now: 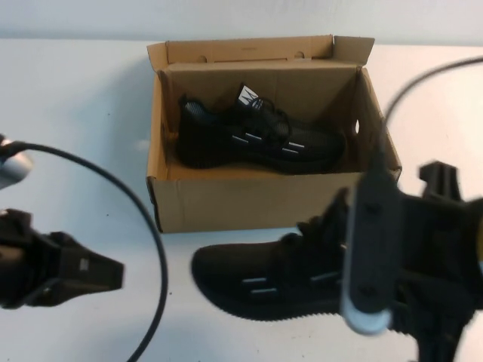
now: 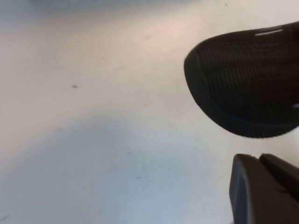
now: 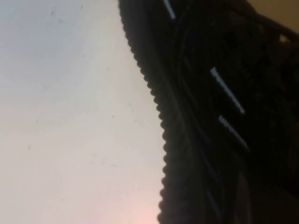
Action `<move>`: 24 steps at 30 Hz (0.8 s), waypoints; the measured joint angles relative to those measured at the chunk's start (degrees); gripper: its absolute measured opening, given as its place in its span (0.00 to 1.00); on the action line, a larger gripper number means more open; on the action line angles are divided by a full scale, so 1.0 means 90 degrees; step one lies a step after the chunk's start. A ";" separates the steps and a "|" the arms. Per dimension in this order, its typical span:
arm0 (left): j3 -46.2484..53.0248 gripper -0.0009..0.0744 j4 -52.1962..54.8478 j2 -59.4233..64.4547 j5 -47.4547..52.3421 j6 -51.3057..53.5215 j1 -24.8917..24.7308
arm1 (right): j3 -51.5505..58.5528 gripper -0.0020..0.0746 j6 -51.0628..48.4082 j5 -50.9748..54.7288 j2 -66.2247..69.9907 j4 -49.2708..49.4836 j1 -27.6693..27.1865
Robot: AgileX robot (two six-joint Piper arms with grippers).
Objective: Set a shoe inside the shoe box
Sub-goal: Hand over the shoe
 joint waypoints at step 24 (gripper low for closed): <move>-0.0006 0.80 -0.3125 0.2049 0.0442 0.1169 0.0000 | 0.0712 0.02 -0.0123 -0.0490 -0.1569 -0.0192 0.0000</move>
